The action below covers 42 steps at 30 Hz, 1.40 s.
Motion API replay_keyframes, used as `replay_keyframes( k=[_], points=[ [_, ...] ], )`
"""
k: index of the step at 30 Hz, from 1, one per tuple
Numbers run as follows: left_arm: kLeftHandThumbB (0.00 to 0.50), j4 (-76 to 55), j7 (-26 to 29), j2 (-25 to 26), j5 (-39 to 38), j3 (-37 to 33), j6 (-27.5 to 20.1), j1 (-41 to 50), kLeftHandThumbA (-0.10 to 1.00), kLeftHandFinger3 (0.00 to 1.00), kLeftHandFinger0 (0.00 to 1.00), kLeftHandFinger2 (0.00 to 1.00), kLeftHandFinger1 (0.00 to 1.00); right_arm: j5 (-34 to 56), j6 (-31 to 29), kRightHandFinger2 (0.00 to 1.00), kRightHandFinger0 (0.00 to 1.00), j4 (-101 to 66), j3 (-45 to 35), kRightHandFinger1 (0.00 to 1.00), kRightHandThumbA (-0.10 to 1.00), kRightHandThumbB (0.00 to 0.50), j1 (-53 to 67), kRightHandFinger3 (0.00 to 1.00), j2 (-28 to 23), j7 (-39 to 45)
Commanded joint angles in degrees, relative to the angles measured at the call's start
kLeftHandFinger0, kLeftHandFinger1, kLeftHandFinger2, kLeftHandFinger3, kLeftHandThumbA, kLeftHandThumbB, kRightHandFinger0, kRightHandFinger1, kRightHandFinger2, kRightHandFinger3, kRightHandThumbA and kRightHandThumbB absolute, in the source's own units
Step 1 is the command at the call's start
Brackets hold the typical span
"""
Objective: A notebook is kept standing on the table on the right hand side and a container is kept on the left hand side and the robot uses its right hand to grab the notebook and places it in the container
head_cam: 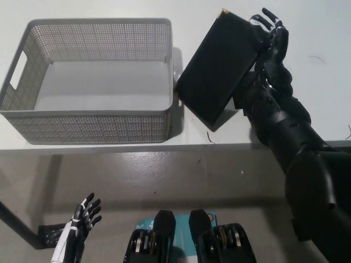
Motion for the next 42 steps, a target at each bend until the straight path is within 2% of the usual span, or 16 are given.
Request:
replay_keyframes(
  k=[1, 2, 4, 6, 10, 19, 24, 27, 30, 34, 37, 38, 39, 40, 41, 42],
  points=[
    [0.325, -0.3, -0.8, 0.5, -0.4, 0.0, -3.3, 0.0, 1.00, 1.00, 1.00, 1.00, 1.00, 0.7, -2.4, 0.39, 0.00, -2.1, 1.5, 0.00, -0.10, 0.103, -2.9, 0.58, -1.1, -0.1],
    [0.324, -0.5, -0.8, 0.3, -0.6, 0.1, -3.0, 0.0, 1.00, 1.00, 1.00, 1.00, 1.00, 1.1, -3.6, 0.43, 0.00, -2.4, 1.5, 0.01, -0.10, 0.099, -2.8, 0.50, -1.1, 1.0],
    [0.323, -1.3, -0.5, 0.1, -0.8, 0.1, -1.7, 0.1, 1.00, 1.00, 1.00, 1.00, 1.00, 2.5, -3.9, 0.55, 0.00, -3.0, 0.7, 0.06, -0.10, 0.083, -3.2, 0.64, -1.1, 1.7],
    [0.309, -0.9, -0.6, -0.1, -0.6, -0.1, -2.3, 0.4, 1.00, 1.00, 1.00, 1.00, 1.00, 3.4, -4.9, 0.65, 0.00, -3.7, 0.1, 0.12, -0.10, 0.080, -3.3, 0.71, -1.3, 2.1],
    [0.313, -1.0, -0.3, -0.3, -0.7, 0.1, -2.1, 0.4, 1.00, 1.00, 1.00, 1.00, 1.00, 4.3, -4.8, 0.71, 0.00, -5.0, -0.2, 0.17, -0.10, 0.083, -5.0, 0.72, -3.1, 1.8],
    [0.295, -0.6, -0.4, -0.1, -1.4, 0.7, -3.2, 1.4, 1.00, 1.00, 1.00, 1.00, 1.00, 8.8, -5.1, 0.65, 0.00, -12.9, -3.5, 0.26, -0.10, 0.079, -7.9, 0.71, -8.9, 3.7],
    [0.291, -0.1, -0.8, 0.3, -1.5, 0.7, -3.9, 1.8, 1.00, 1.00, 1.00, 1.00, 1.00, 8.3, 0.5, 0.64, 0.00, -21.9, -2.7, 0.24, -0.10, 0.059, -7.9, 0.66, -12.4, 2.2],
    [0.302, -0.6, -0.6, 0.2, -1.2, 0.6, -3.0, 2.1, 1.00, 1.00, 1.00, 1.00, 1.00, 8.0, -0.1, 0.69, 0.00, -23.8, -2.4, 0.25, -0.10, 0.078, -8.0, 0.74, -13.8, 2.0],
    [0.292, -0.4, -0.6, 0.2, -1.0, 0.5, -3.0, 2.2, 1.00, 1.00, 1.00, 1.00, 1.00, 8.1, -0.8, 0.63, 0.00, -24.4, -2.1, 0.22, -0.10, 0.105, -8.8, 0.73, -14.5, 1.9],
    [0.303, -0.4, -0.7, 0.1, -0.6, 0.1, -3.1, 2.8, 1.00, 1.00, 1.00, 1.00, 1.00, 9.7, 0.7, 0.71, 0.00, -27.4, -2.2, 0.27, -0.10, 0.108, -8.7, 0.71, -12.6, 2.1],
    [0.320, -0.2, -0.9, -0.2, -1.4, 0.1, -3.3, 3.0, 1.00, 1.00, 1.00, 1.00, 1.00, 8.3, 2.9, 0.71, 0.00, -28.0, -1.2, 0.25, -0.10, 0.079, -8.9, 0.67, -10.9, -0.5],
    [0.311, 0.0, -1.1, -0.3, -1.4, 0.0, -3.6, 3.2, 1.00, 1.00, 1.00, 1.00, 1.00, 7.9, 2.1, 0.57, 0.00, -27.9, -0.9, 0.17, -0.10, 0.160, -8.6, 0.56, -10.0, -0.9],
    [0.291, 0.3, -1.0, -0.3, -1.2, 0.0, -3.6, 3.4, 1.00, 1.00, 1.00, 1.00, 1.00, 8.4, 0.7, 0.55, 0.00, -26.4, -0.9, 0.12, -0.10, 0.091, -8.8, 0.59, -8.6, -0.6],
    [0.287, 0.4, -0.8, -0.4, -1.0, -0.1, -3.6, 3.5, 1.00, 1.00, 1.00, 1.00, 1.00, 8.5, -0.3, 0.55, 0.00, -25.2, -0.8, 0.11, -0.10, 0.094, -9.0, 0.61, -7.8, -0.5],
    [0.280, 0.4, -0.7, -0.4, -0.5, -0.3, -3.5, 3.6, 1.00, 1.00, 1.00, 1.00, 1.00, 8.5, -1.6, 0.60, 0.00, -23.2, -0.6, 0.12, -0.10, 0.086, -9.2, 0.72, -6.7, 0.2],
    [0.278, 0.2, -0.8, -0.3, -0.4, -0.5, -3.4, 3.7, 1.00, 1.00, 1.00, 1.00, 1.00, 8.5, -1.5, 0.63, 0.00, -22.1, -0.5, 0.15, -0.10, 0.101, -9.4, 0.75, -5.8, 0.1]
  ],
)
